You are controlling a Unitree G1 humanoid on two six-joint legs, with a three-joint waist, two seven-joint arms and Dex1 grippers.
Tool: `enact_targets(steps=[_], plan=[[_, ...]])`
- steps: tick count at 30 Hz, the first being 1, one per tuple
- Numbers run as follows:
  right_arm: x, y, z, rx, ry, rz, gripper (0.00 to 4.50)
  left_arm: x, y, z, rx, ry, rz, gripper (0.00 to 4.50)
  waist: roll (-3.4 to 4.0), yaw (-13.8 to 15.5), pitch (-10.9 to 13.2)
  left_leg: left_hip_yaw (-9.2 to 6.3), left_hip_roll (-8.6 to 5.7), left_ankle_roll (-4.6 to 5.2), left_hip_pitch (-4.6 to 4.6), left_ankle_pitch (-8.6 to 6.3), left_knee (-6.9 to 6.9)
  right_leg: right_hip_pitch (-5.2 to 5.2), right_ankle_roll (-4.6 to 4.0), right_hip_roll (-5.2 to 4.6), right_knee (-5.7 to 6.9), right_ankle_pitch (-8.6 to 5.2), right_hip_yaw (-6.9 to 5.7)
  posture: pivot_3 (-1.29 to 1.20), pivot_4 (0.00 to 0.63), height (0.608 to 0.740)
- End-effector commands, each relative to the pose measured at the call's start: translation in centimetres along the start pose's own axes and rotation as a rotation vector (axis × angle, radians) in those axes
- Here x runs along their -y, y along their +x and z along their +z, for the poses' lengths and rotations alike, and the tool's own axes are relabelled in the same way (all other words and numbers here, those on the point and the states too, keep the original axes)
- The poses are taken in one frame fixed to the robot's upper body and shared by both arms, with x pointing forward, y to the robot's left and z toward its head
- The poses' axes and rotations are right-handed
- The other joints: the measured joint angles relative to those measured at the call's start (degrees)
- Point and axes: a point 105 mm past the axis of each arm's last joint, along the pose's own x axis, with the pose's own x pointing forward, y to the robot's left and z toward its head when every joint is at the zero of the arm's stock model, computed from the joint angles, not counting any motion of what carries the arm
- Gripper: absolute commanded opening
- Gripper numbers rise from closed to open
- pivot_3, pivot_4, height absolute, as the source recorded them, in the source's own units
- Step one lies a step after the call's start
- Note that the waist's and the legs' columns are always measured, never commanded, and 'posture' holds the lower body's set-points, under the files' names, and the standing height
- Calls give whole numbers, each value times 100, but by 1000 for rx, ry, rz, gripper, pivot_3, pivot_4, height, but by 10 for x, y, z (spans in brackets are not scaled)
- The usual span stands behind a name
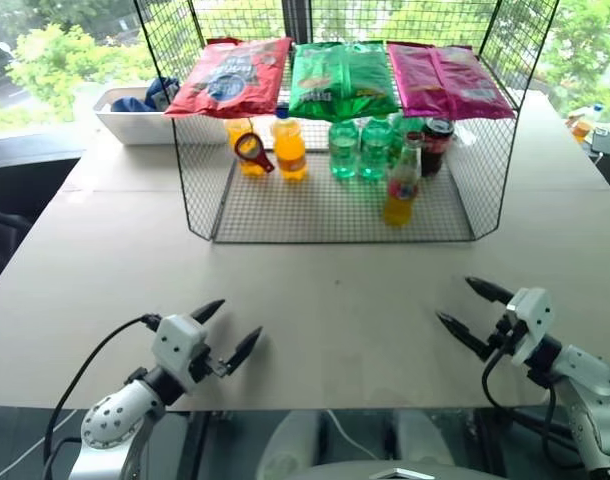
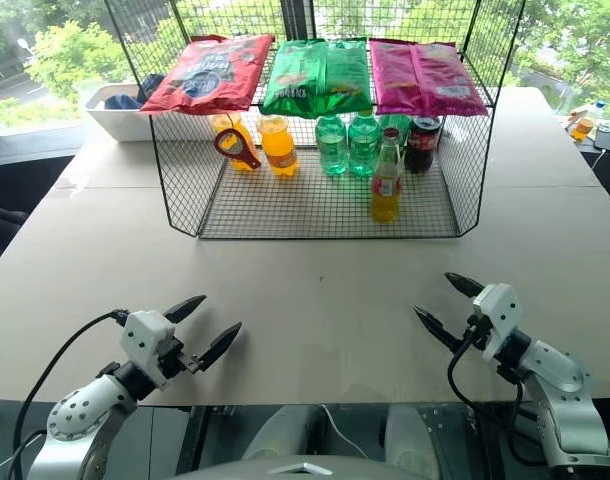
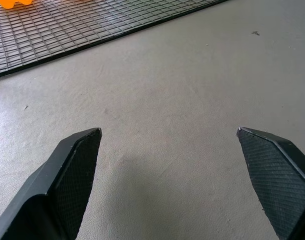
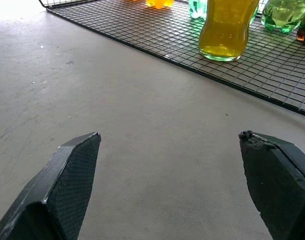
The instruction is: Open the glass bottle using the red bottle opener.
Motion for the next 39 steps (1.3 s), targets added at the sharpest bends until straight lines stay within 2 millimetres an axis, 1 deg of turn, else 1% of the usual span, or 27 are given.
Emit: enact_targets(steps=[1, 4, 18, 22, 25, 29, 32, 35, 39], plan=[[0, -1, 10, 24, -14, -3, 4473, -2, 3, 15, 43, 27, 5, 4500, 0, 2, 0, 0, 0, 0, 0, 0, 0, 0, 0, 0, 0, 0, -1, 0, 150, 740], [0, -1, 9, 11, -17, 5, 4473, -8, 6, 23, 54, 32, 14, 4500, -2, 8, 1, -2, 0, 0, -1, 0, 3, 1, 0, 1, 1, 0, -8, 0, 150, 740], [-2, 0, 7, 12, -19, 4, 4473, -10, 11, 32, 59, 18, 16, 4500, -2, 3, 1, 0, 0, -3, 0, 2, 14, 2, 1, 6, 6, 1, -16, 0, 150, 740], [-4, 3, 9, 21, -20, 20, 4473, -18, 18, 37, 72, 14, 61, 4500, -2, 0, 1, 0, 0, -4, 0, 2, 16, 3, 2, 7, 8, 1, -20, 0, 150, 740], [-10, 14, 20, 61, -27, 47, 4473, -29, 32, 46, 89, 52, 117, 4500, -2, 3, 2, -2, 0, -12, 0, 7, 19, 3, 2, 9, 11, 1, -24, 0, 150, 740], [-20, 35, 46, 179, -23, 71, 4473, -46, 50, 62, 150, 63, 203, 4500, -3, -9, 1, -2, 1, -21, 4, 12, 26, 3, 2, 31, 24, 2, -23, 0, 150, 740], [-29, 52, 72, 289, -9, 87, 4473, -61, 67, 77, 221, 56, 260, 4500, -3, -7, 1, -1, 1, -25, 4, 14, 28, 0, 2, 36, 32, 2, -21, 0, 150, 740], [-44, 68, 96, 370, -4, 115, 4473, -77, 86, 91, 291, 47, 329, 4500, -6, 6, 2, -2, 0, -29, 2, 17, 32, -3, 2, 39, 38, 2, -24, 0, 150, 740], [-56, 78, 115, 423, -12, 140, 4473, -92, 103, 106, 362, 32, 385, 4500, -12, 0, 1, -8, -7, -34, 0, 20, 37, -5, 2, 38, 42, 2, -28, 0, 150, 740]])
